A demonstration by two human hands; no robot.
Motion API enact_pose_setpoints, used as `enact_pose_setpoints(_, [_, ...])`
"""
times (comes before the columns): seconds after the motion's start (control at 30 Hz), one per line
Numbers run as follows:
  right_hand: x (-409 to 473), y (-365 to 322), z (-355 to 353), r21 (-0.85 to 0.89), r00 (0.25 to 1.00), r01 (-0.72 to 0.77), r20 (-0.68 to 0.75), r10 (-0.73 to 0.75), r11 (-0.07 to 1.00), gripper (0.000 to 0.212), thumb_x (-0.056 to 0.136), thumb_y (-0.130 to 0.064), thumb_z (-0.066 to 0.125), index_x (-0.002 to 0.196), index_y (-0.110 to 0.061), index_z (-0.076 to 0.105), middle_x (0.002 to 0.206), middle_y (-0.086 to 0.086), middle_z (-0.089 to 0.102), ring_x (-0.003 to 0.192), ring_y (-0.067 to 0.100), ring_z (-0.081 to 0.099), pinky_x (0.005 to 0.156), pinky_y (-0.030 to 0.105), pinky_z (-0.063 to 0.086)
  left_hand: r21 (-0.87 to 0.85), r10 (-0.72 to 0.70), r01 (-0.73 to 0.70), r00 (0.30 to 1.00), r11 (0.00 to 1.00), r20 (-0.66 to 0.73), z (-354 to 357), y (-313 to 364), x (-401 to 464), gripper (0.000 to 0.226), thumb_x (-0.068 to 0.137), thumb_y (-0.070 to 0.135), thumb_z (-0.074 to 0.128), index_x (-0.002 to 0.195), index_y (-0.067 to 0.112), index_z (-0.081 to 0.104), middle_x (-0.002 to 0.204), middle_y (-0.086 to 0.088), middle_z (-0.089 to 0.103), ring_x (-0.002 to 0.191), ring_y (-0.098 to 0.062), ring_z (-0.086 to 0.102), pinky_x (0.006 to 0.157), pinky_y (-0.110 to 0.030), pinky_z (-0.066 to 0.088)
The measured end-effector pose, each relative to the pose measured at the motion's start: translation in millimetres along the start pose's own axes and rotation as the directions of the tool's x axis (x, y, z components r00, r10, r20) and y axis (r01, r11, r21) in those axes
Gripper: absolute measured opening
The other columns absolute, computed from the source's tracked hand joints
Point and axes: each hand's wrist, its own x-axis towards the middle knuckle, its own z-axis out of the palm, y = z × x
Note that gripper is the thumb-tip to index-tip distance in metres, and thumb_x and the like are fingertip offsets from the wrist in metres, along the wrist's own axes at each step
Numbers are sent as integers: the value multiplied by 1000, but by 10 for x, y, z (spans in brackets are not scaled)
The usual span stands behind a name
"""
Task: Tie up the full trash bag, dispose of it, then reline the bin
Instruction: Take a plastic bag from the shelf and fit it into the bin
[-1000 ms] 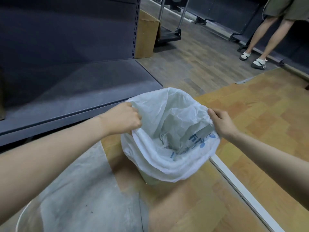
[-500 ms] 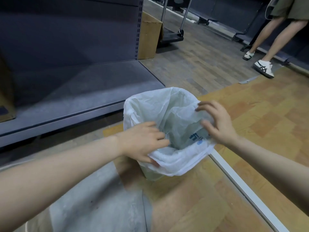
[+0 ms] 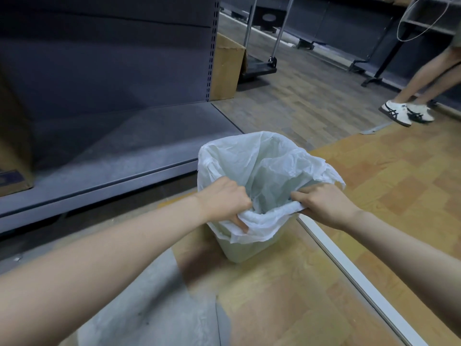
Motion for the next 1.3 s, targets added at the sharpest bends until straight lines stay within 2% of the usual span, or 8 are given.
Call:
enact_pose_setpoints(0.17, [122,125,43,-11,997,-66,25,66,998,19,75,-16,74,68,-4,61,56,9,60,54,28,58,53,25,27,13,-56,56,998,998,-28,2,-15,99,58,78,67,52,63,14,37,57,-2,44,58,-25,43,48,-26,22])
enact_pose_setpoints(0.27, [128,160,66,1,992,-103,79,103,995,27,87,-32,62,82,-6,61,74,8,66,75,29,62,65,28,31,-77,-89,86,996,993,-30,6,-62,81,57,74,70,55,68,16,41,60,3,43,68,-26,56,58,-30,35])
enact_pose_setpoints(0.37, [90,152,27,-59,978,-80,187,90,995,38,89,-50,50,101,-15,59,94,0,63,92,23,59,84,29,37,-127,-39,25,994,992,-107,2,-169,-32,67,66,78,55,96,18,55,86,4,57,86,-19,55,81,-30,36])
enact_pose_setpoints(0.5, [19,91,-26,-2,994,-29,102,29,1000,53,76,-44,72,116,-12,59,97,3,61,85,24,58,85,34,44,-52,-26,17,982,999,-189,43,-404,-224,79,67,77,55,118,18,55,111,0,56,102,-20,52,96,-32,30])
enact_pose_setpoints(0.67, [17,-36,78,65,982,-146,128,137,987,17,89,-20,57,105,-15,58,91,0,59,89,25,53,84,28,31,-51,-182,176,972,983,-151,174,-406,-288,34,88,41,53,111,17,53,101,-1,56,101,-24,49,99,-34,29])
enact_pose_setpoints(0.77, [23,-39,88,89,979,-178,112,168,980,5,89,-13,55,93,-10,56,81,1,54,83,25,50,78,26,25,-52,-235,230,961,972,-145,187,-345,-237,26,90,28,52,112,15,54,95,-2,54,97,-25,49,98,-35,28])
enact_pose_setpoints(1.03, [133,62,148,-12,964,-225,142,224,974,6,91,-10,48,93,-14,52,82,3,56,84,24,51,84,30,37,8,-353,357,928,934,-121,140,-355,-104,18,91,14,46,107,17,51,85,1,43,92,-21,45,76,-28,21])
enact_pose_setpoints(1.3, [182,91,199,-37,966,-224,123,227,974,8,91,-7,46,92,-12,53,82,5,56,83,26,50,79,31,34,-18,-344,345,930,939,-128,184,-428,-40,15,88,6,48,101,12,51,85,-2,42,88,-22,40,78,-30,27])
